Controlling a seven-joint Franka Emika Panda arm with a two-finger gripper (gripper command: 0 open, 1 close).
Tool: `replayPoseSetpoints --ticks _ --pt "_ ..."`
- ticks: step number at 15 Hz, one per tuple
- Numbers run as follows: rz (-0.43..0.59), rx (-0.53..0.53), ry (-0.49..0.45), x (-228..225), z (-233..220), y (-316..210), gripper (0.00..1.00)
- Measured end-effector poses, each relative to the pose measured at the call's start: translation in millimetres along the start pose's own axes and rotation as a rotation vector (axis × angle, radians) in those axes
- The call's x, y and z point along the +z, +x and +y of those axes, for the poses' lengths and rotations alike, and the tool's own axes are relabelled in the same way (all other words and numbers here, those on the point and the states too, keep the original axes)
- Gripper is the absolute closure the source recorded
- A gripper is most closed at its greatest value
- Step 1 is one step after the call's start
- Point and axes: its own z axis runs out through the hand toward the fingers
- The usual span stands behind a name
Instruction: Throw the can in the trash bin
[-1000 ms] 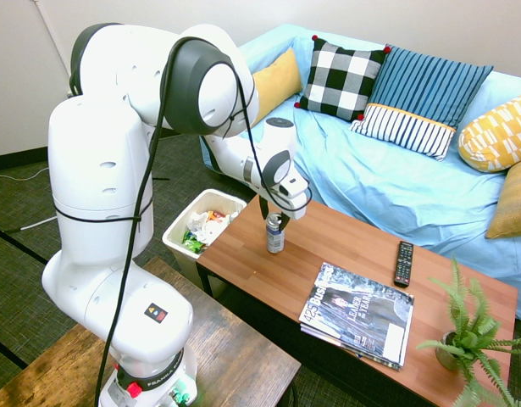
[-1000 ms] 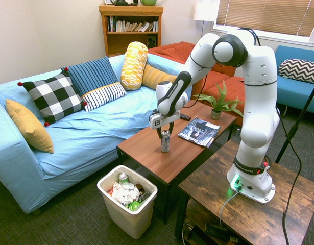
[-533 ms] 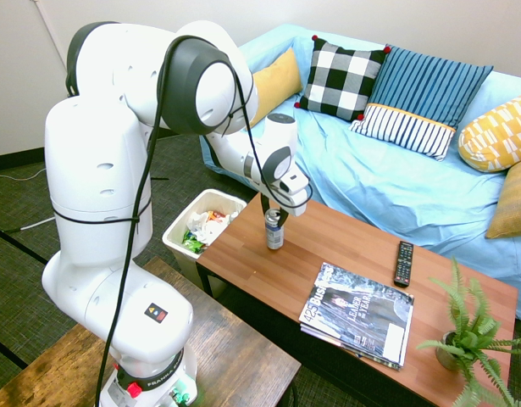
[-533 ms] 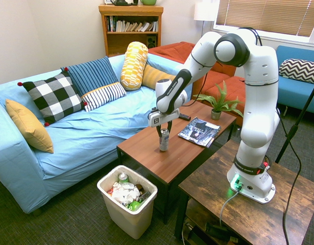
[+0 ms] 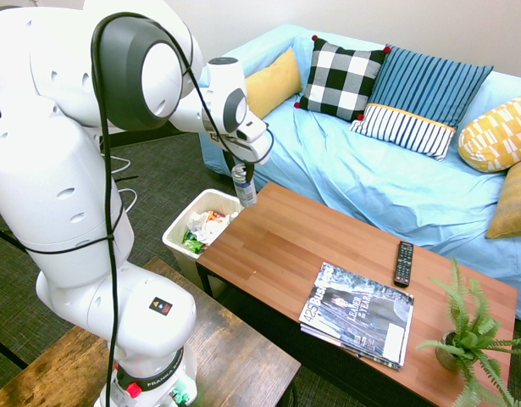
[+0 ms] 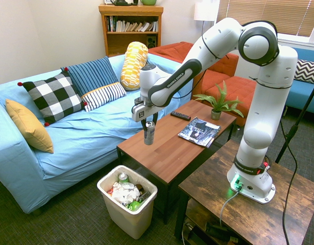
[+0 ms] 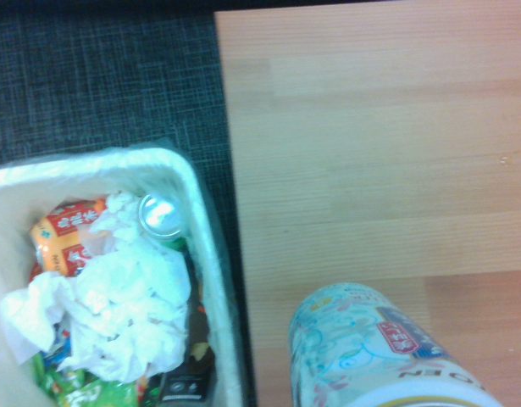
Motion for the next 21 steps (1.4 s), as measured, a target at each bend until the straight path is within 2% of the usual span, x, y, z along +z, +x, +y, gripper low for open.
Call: replayPoseSetpoints --ticks 4,8,11,15,16,21 --pt "0.022 -0.054 0.005 -16.4 -22.7 -35.5 1.0" --pt "0.044 -0.117 0.003 -14.7 -44.9 -68.0 1.0" --pt "0.013 -0.167 -0.009 7.3 -72.1 -106.4 1.0" --pt "-0.04 -0.199 -0.049 55.8 -93.6 -128.5 1.0" --pt "-0.052 -0.201 -0.056 66.6 -98.7 -132.0 0.0" --pt "-0.105 -0.21 -0.077 99.7 -114.5 -134.1 0.0"
